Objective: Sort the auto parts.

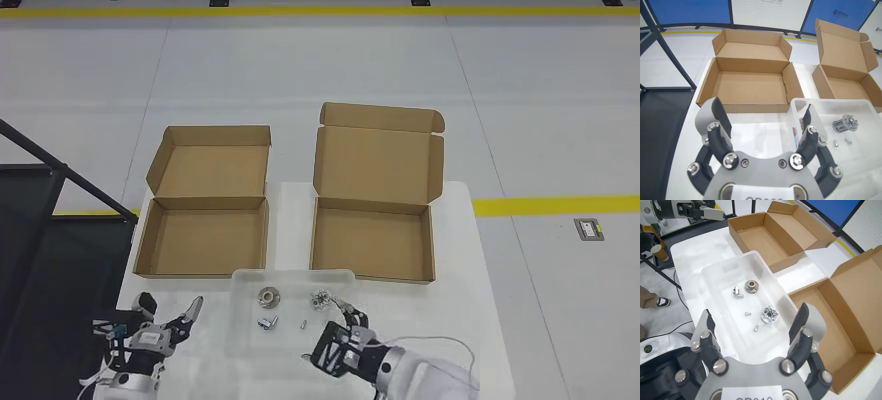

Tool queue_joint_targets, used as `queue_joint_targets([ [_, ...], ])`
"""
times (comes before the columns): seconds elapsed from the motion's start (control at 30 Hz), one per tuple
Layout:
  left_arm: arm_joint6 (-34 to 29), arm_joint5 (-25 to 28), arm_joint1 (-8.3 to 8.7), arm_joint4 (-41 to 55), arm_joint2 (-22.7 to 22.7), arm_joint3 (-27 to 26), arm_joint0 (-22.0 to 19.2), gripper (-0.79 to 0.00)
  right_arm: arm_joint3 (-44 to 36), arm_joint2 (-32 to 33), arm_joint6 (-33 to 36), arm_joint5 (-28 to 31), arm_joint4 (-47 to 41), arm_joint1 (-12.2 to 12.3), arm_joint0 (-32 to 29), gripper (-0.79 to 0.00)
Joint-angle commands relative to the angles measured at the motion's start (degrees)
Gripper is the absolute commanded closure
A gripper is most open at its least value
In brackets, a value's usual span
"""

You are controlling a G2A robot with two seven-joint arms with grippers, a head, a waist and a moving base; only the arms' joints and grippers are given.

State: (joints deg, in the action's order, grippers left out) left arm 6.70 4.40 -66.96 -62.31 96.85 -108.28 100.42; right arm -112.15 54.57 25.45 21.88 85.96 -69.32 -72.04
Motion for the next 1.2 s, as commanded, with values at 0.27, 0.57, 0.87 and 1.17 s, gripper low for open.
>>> queue_joint_targets([
  [0.27,0.71,-0.09,-0.29,2.9,2.72,0.29,1.48,-0.785,16.5,-10.7,8.9,-6.36,-3.71,-4.72,14.31,-0.785],
  [0.57,0.7,-0.61,-0.41,3.53,3.35,0.37,1.81,-0.785,25.4,-11.8,10.49,-8.28,-9.37,-7.13,19.82,-0.785],
  [0.87,0.7,-0.61,-0.41,3.53,3.35,0.37,1.81,-0.785,25.4,-11.8,10.49,-8.28,-9.37,-7.13,19.82,-0.785],
  [1.17,0.7,-0.61,-0.41,3.53,3.35,0.37,1.81,-0.785,20.03,-8.57,8.49,-10.31,-5.87,-6.3,15.87,-0.785],
])
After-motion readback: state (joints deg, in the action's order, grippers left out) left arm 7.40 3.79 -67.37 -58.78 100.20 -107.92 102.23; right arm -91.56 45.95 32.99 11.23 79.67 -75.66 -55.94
